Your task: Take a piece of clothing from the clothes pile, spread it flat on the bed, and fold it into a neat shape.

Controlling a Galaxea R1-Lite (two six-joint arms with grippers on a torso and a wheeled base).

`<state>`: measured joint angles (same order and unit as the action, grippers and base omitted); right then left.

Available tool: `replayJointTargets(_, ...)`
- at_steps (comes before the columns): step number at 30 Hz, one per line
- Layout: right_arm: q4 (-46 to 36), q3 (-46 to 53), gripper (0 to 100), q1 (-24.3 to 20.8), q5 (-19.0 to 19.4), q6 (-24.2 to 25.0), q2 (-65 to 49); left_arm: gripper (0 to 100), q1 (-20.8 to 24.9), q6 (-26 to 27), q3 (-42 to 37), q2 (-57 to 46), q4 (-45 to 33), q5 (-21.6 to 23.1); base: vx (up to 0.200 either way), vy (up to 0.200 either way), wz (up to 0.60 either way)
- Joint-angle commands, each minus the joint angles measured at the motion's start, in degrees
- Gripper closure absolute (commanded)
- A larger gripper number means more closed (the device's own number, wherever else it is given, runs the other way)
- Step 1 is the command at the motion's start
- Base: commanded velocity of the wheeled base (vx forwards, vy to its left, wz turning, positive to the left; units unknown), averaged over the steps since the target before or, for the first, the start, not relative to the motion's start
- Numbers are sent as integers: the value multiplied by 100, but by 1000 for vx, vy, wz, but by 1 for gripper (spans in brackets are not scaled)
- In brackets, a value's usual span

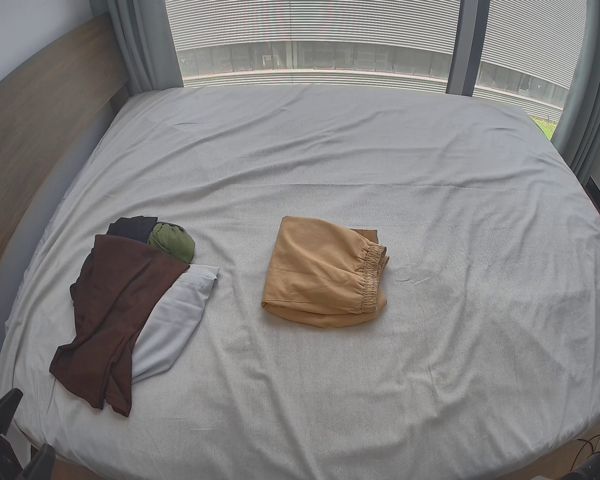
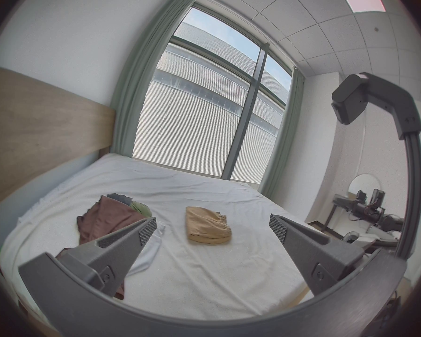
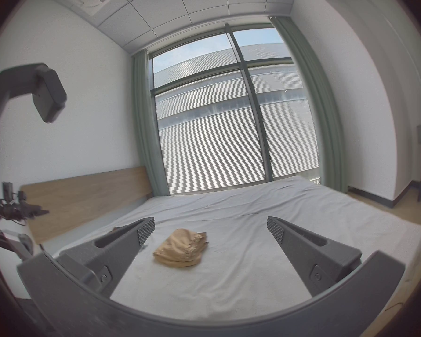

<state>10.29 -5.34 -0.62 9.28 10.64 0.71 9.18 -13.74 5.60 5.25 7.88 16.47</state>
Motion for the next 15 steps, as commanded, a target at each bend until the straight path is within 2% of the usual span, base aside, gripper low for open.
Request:
replayJointTargets(1,43,15,0,-8,-444,-335,-71,0,-259,266,-6,37,-5,-109,0,0,0)
replayJointTargets(6,237,411,0,1,-805,-721,-71,0,-619,407,-94,11,-23,-364,0,0,0)
replayJointTargets(8,184,534,0,-8,-954,-845,-71,0,-1032,644,-164,-279,-163,-390,0,0,0)
replayJointTargets(15,61,534,0,1,-1051,-880,-71,0,-953,1137,-560,-464,-339,-1005,0,0,0)
